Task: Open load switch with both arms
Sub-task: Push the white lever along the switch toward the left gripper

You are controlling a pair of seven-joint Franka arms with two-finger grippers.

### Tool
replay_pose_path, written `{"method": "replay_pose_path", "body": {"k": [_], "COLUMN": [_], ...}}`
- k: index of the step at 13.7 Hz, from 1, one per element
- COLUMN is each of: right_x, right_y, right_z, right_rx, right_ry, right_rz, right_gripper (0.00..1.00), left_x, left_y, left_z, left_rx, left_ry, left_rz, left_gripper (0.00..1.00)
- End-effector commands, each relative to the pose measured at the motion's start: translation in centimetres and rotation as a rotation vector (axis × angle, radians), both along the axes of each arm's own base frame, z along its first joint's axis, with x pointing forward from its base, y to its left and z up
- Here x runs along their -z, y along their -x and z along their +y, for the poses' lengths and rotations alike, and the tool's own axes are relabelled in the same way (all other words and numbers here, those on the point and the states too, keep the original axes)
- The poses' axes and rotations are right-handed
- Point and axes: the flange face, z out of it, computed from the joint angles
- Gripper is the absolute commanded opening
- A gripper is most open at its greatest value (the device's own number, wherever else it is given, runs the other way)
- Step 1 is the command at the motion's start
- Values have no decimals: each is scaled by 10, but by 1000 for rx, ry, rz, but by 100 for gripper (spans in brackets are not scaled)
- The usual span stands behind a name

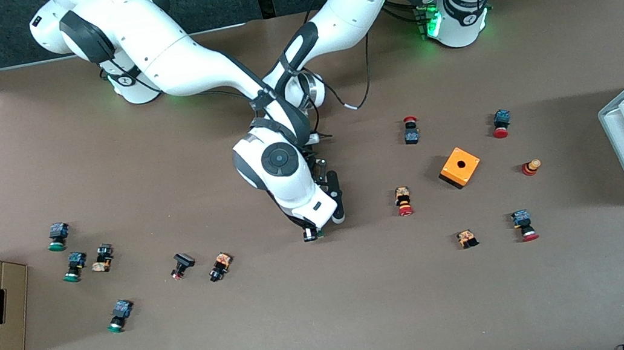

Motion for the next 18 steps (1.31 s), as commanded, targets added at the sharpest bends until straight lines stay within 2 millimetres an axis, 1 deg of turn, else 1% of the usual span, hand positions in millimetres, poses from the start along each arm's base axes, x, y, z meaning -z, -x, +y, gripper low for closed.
{"method": "replay_pose_path", "body": {"k": [1,5,10,14,16,18], "right_x": [2,0,-14,-16,-14,-15], "right_y": [12,15,18,19,19,22], "right_z": [-2,-1,0,0,-1,2], "right_rx": [3,1,-2,6,43,52], "right_ry": [28,30,32,28,30,25], "right_rz": [52,57,63,72,85,87], "right_gripper": [41,41,41,41,40,40], "left_x": [-3,-4,-4,-3,-3,-3], "left_y": [-14,-14,-15,-14,-14,-14], "left_z": [-1,-1,-1,-1,-1,-1], "left_rx": [-14,-13,-13,-13,-13,-13], "left_ry": [23,23,24,23,23,23], "left_rz": [-17,-18,-19,-18,-18,-18], "left_gripper": [38,38,38,38,38,38]}}
